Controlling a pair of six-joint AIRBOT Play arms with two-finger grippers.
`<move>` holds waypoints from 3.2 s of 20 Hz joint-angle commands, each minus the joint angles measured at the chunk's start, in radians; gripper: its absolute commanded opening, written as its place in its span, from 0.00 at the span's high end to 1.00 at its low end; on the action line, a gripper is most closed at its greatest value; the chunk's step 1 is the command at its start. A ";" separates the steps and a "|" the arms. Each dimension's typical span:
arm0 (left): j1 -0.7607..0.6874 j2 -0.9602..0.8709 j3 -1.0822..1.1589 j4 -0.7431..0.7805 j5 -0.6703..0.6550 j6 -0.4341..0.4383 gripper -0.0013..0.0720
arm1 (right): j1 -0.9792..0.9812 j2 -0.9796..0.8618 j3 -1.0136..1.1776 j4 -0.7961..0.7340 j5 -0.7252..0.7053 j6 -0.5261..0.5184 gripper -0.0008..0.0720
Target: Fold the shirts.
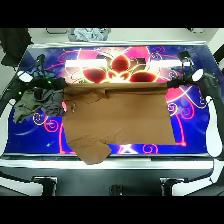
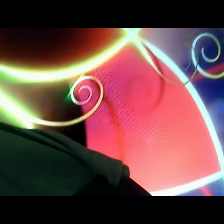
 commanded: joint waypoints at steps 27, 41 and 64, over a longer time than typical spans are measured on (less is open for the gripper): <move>0.078 0.447 -0.855 0.046 -0.430 -0.042 0.33 | -0.377 0.183 -0.291 -0.010 0.743 -0.051 0.22; -0.103 0.515 -1.135 -0.130 -0.031 -0.126 0.77 | -0.375 0.224 -0.462 0.030 0.720 -0.114 0.20; -0.092 0.553 -1.081 -0.104 -0.027 -0.040 0.94 | -0.375 0.280 -0.771 0.257 0.486 -0.205 0.92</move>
